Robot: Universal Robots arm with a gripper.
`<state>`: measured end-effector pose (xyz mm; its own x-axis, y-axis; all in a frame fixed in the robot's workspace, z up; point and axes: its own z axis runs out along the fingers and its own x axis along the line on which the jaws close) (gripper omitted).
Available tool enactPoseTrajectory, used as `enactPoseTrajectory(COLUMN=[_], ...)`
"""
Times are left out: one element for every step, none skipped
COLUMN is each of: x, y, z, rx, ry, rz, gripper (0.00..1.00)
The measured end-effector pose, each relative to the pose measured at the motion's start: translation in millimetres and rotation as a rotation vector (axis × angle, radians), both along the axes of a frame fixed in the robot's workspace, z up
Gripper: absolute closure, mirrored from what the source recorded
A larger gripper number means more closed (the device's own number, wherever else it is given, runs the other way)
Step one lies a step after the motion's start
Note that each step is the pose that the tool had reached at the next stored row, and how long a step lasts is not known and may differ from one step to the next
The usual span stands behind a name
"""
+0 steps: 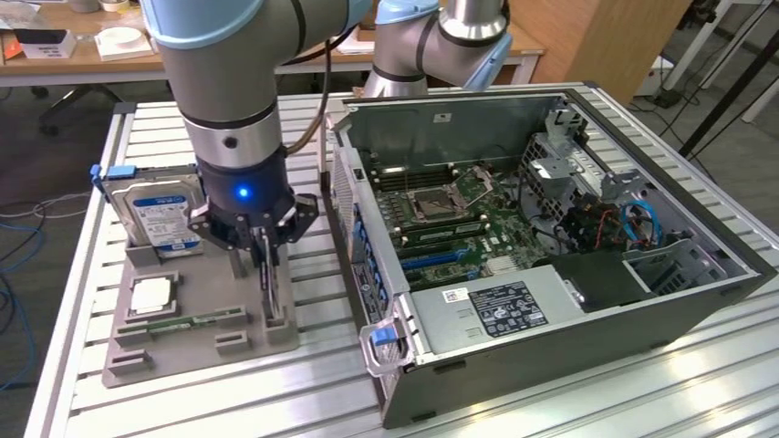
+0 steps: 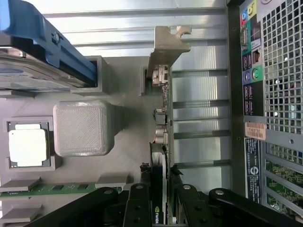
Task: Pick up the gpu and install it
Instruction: 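Pick up the gpu and move the gpu toward the slot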
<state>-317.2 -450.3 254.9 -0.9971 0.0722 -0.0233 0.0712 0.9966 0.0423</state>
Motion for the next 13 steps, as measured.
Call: enactPoseTrajectory(x=[0.0, 0.0, 0.0, 0.0, 0.0, 0.0, 0.0, 0.0, 0.0, 0.0, 0.0, 0.0, 0.0], y=[0.0, 0.0, 0.0, 0.0, 0.0, 0.0, 0.0, 0.0, 0.0, 0.0, 0.0, 0.0, 0.0], z=[1.2, 2.6, 3.9, 5.3, 6.6, 7.9, 9.3, 10.7, 12.2, 13.5, 14.8, 16.1, 17.5], rx=[0.0000, -0.0001, 0.0000, 0.0000, 0.0000, 0.0000, 0.0000, 0.0000, 0.0000, 0.0000, 0.0000, 0.0001, 0.0000], ry=[0.0000, 0.0000, 0.0000, 0.0000, 0.0000, 0.0000, -0.0001, 0.0000, 0.0000, 0.0000, 0.0000, -0.0001, 0.0001], rz=[0.000, 0.000, 0.000, 0.000, 0.000, 0.000, 0.000, 0.000, 0.000, 0.000, 0.000, 0.000, 0.000], gripper=[0.74, 0.74, 0.74, 0.74, 0.74, 0.74, 0.74, 0.74, 0.74, 0.74, 0.74, 0.74, 0.74])
